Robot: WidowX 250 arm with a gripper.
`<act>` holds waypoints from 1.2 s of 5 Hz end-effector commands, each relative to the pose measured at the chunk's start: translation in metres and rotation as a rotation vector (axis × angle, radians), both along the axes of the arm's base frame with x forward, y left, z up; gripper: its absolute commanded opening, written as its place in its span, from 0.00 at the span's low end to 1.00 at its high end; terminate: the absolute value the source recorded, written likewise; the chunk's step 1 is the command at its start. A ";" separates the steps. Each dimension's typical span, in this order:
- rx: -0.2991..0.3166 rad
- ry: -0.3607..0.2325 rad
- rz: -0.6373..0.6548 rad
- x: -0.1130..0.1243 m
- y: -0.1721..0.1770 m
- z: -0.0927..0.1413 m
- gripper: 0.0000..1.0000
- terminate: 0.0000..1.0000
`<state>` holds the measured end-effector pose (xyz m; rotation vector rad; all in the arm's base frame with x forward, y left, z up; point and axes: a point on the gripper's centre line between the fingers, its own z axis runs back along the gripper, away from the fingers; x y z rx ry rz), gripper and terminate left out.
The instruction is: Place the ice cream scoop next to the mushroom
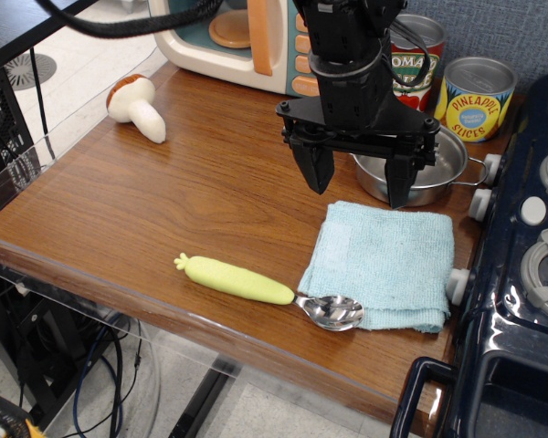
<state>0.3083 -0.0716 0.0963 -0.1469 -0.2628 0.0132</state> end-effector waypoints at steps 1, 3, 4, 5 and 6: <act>0.000 0.000 0.000 0.000 0.000 0.000 1.00 0.00; 0.067 -0.036 -0.134 -0.007 -0.002 0.018 1.00 0.00; 0.102 -0.068 -0.321 -0.022 0.018 0.027 1.00 0.00; 0.160 -0.077 -0.559 -0.038 0.039 0.024 1.00 0.00; 0.167 -0.106 -0.771 -0.043 0.055 0.019 1.00 0.00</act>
